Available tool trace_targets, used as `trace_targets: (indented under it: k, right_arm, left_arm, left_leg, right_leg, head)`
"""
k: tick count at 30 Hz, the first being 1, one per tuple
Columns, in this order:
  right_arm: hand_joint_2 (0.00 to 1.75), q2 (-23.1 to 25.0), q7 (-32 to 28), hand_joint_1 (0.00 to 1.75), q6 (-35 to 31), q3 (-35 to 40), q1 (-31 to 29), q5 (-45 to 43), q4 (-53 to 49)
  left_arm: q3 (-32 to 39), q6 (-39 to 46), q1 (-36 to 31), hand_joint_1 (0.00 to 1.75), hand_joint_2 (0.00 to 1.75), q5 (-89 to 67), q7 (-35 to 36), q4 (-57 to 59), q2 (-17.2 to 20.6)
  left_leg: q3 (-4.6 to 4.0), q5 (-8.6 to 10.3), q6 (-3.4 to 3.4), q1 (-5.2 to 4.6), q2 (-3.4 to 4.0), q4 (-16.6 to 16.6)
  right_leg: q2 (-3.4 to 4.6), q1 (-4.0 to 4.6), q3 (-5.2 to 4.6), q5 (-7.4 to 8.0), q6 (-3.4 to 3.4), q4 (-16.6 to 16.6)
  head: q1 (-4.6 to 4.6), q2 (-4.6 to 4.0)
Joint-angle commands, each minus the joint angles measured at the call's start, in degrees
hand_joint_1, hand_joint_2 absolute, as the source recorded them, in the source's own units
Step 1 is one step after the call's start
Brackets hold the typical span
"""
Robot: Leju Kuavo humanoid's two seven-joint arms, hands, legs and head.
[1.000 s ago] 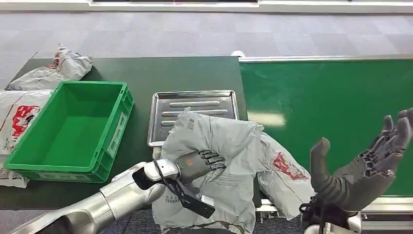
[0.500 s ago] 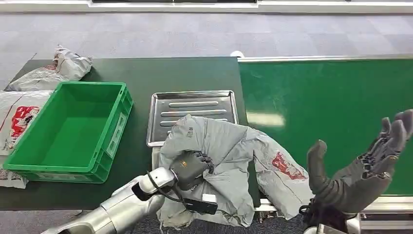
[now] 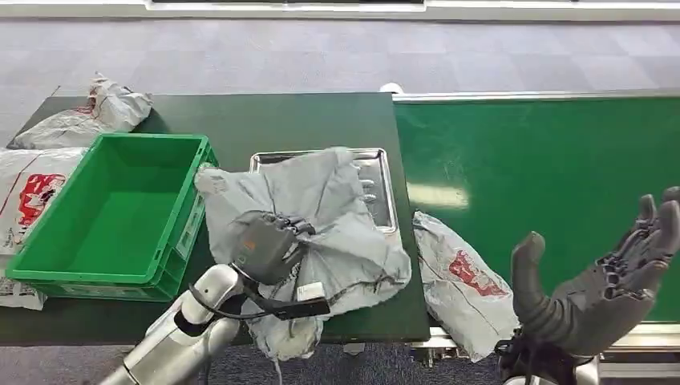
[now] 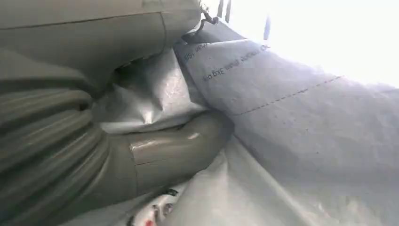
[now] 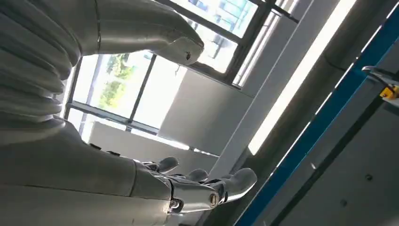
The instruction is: Moved the parcel from conveyor to table for the left to box.
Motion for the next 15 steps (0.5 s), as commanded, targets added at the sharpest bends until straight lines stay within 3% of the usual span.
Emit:
trace_targets:
  k: [1, 6, 12, 15]
  right_arm:
    - [1.75, 1.2, -1.5, 0.00, 0.0, -2.4, 0.7, -1.4, 1.6]
    - [1.75, 1.5, -3.1, 0.00, 0.0, -4.3, 2.5, -2.4, 0.9]
    - [1.75, 1.7, -3.4, 0.00, 0.0, -4.7, 2.9, -2.5, 0.7]
    - [1.75, 2.6, -4.5, 0.00, 0.0, -6.2, 5.5, -2.7, -0.6]
  left_arm:
    - [10.1, 1.6, -0.6, 1.75, 1.75, -10.8, -1.1, -24.0, 11.3]
    - [15.8, 3.7, -2.8, 1.75, 1.75, -16.6, 1.0, -24.3, 18.0]
    - [17.9, 3.4, -2.6, 1.75, 1.75, -17.4, 0.1, -23.5, 18.0]
    - [20.5, 3.0, -5.4, 1.75, 1.75, -15.7, 1.2, -19.1, 21.6]
  left_leg:
    - [-0.04, -0.08, -0.03, 0.07, 0.19, 0.0]
    - [-0.01, -0.06, -0.05, 0.09, 0.19, 0.0]
    - [0.01, -0.01, -0.03, 0.11, 0.06, -0.1]
    - [-0.02, -0.03, -0.02, 0.10, -0.03, 0.0]
  right_leg:
    - [0.13, 0.09, -0.09, -0.02, -0.07, 0.0]
    - [0.13, 0.12, -0.08, -0.05, -0.14, 0.0]
    - [-0.02, 0.15, -0.04, -0.09, -0.16, 0.0]
    - [-0.09, 0.13, -0.04, -0.13, -0.14, 0.0]
  head:
    - [0.00, 0.00]
    - [0.00, 0.00]
    - [0.00, 0.00]
    - [0.00, 0.00]
